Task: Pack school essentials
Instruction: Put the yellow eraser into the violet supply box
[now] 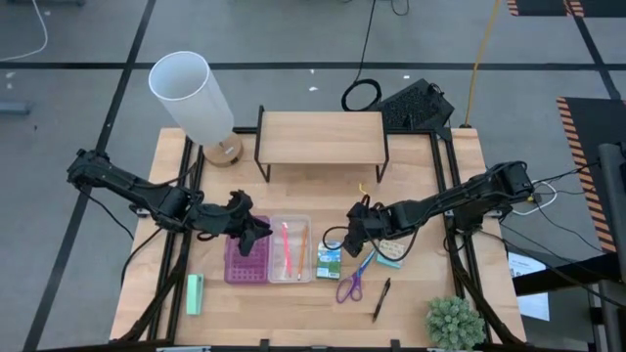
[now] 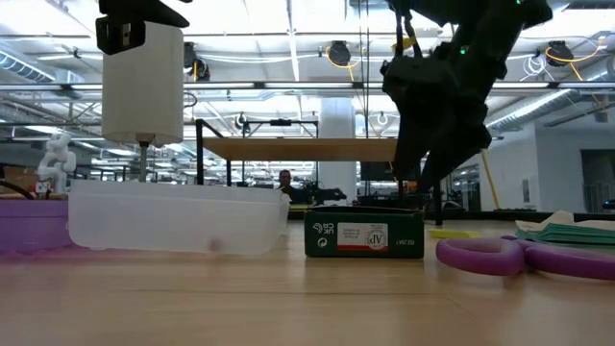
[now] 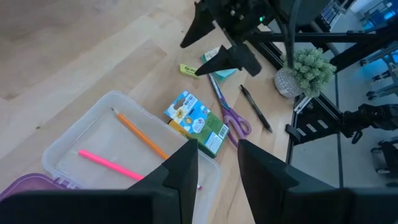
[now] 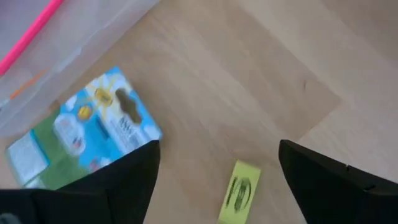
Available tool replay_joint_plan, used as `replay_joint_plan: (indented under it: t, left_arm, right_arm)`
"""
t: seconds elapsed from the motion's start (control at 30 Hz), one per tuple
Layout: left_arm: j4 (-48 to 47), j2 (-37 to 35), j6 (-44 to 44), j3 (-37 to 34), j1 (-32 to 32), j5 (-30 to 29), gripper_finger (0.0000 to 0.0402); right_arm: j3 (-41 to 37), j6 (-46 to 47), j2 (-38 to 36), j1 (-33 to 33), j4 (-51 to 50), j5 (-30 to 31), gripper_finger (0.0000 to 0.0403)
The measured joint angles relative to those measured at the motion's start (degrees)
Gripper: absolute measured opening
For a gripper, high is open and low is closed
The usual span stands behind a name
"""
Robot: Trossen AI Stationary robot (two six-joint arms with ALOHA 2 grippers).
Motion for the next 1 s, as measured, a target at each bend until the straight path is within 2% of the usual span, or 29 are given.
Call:
replay_joint_plan:
  t: [0.13, 0.23, 0.4, 0.67, 0.8, 1.0]
  left_arm:
    - [0.0, 0.0, -0.6, 0.0, 0.0, -0.2, 0.0115]
    - [0.0, 0.0, -0.6, 0.0, 0.0, -0.2, 0.0115]
    - [0.0, 0.0, -0.7, 0.0, 0.0, -0.2, 0.0115]
    - [0.0, 0.0, -1.1, 0.0, 0.0, 1.2, 0.0115]
    - [0.0, 0.0, -1.0, 0.0, 0.0, 1.2, 0.0115]
    - [-0.1, 0.0, -1.0, 0.0, 0.0, 1.3, 0.0115]
  right_arm:
    - [-3.1, -4.2, 0.0, 0.1, 5.3, 3.0, 0.0349]
    - [-4.8, -4.3, 0.0, 0.5, 4.2, 3.1, 0.0354]
    - [-5.2, 4.8, 0.0, 1.2, -2.7, 2.9, 0.0351]
    - [-5.2, 11.8, 1.8, 4.0, -0.6, 3.1, 0.0349]
    - [-5.2, 18.0, 3.7, 4.7, -2.1, 0.8, 0.0349]
    - [-5.1, 17.7, 4.7, 4.6, -2.1, 1.3, 0.0346]
